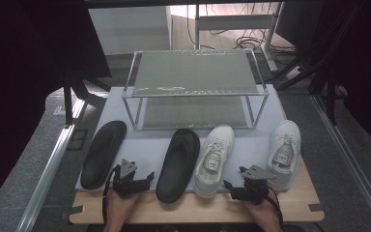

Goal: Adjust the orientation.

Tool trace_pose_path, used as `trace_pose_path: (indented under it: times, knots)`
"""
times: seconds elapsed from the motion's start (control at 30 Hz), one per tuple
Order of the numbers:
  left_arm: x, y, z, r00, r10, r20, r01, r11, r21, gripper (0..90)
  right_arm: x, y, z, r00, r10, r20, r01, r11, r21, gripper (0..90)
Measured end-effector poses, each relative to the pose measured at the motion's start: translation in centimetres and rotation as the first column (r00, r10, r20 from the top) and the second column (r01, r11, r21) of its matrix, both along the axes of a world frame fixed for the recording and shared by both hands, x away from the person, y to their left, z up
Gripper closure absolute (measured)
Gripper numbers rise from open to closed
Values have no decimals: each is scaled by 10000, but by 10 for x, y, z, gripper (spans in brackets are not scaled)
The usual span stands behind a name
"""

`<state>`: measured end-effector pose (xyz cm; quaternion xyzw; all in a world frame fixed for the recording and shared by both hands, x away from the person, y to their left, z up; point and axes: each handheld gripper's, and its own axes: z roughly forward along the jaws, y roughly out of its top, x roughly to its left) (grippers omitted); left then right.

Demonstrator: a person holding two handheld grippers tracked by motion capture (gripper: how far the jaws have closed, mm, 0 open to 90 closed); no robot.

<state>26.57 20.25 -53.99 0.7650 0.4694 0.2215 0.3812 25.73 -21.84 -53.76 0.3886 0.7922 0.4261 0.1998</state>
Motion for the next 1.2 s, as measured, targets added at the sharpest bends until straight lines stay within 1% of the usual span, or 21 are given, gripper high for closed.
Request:
trace_pose_path:
  times: [0.1,0.17,0.23,0.33,0.5,0.73,1.07,1.17,1.2]
  knots:
    - [-2,-1,0,9998,184,-1,-184,9998,-23,138,0,0,0,10000,9,0,-9,10000,-10,181]
    - [-2,-1,0,9999,157,-12,-157,9999,-41,138,0,0,0,10000,11,1,-11,10000,-13,181]
    - [-4,4,0,9999,-127,-11,127,9999,-75,135,0,0,0,10000,10,7,-10,10000,-24,181]
    - [-4,4,0,9999,-160,-6,160,9999,-54,134,0,0,0,10000,11,3,-11,10000,-26,181]
    - [-4,4,0,9999,-142,-2,142,9999,-38,134,0,0,0,10000,13,14,-13,10000,-33,180]
    - [-4,2,0,10000,67,-4,-67,9999,-91,135,0,0,0,10000,29,-11,-29,10000,-23,175]
    - [-4,2,0,9999,102,19,-102,9999,-106,141,0,0,0,10000,48,-20,-48,10000,-24,171]
    - [-4,2,1,10000,87,-27,-88,9999,-67,149,0,1,0,10000,48,-19,-48,10000,-28,171]
    - [-4,2,2,10000,68,-31,-68,10000,-55,179,0,1,0,10000,48,-17,-48,10000,-30,171]
